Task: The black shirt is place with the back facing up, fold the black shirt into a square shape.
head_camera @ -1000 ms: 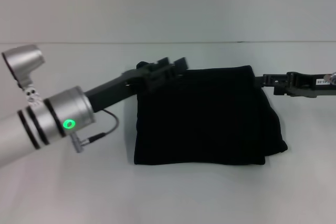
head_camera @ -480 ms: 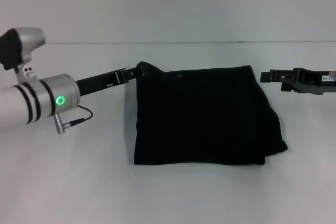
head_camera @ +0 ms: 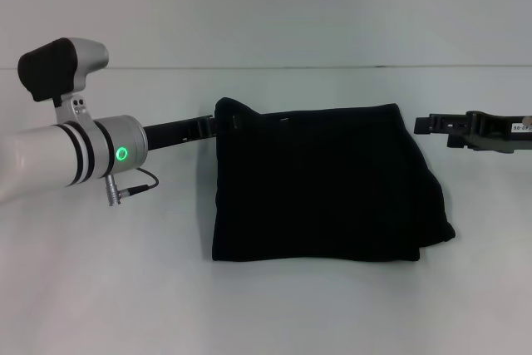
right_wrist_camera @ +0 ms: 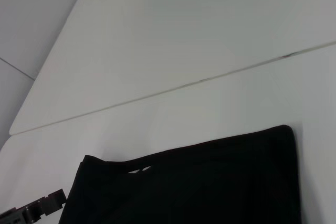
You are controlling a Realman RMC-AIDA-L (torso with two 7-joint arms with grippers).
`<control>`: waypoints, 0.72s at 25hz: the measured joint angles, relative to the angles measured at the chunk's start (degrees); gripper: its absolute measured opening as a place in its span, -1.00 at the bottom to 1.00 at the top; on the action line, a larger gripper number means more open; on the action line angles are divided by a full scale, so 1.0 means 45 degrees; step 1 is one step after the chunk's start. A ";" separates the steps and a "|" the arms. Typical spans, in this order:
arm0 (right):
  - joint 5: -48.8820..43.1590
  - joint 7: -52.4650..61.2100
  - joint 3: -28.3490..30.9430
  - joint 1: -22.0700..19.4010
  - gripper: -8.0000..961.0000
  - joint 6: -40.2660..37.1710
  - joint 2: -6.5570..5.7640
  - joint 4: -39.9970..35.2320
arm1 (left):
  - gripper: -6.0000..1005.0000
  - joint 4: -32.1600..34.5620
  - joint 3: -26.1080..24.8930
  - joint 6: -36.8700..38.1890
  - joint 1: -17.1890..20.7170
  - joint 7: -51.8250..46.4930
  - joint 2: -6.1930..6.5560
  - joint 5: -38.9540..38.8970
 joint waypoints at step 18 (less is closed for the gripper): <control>0.0038 -0.0009 0.0000 -0.0185 0.82 0.0026 0.0000 0.0014 | 0.44 -0.0022 0.1357 0.0080 -0.0311 -0.0222 -0.0108 0.0000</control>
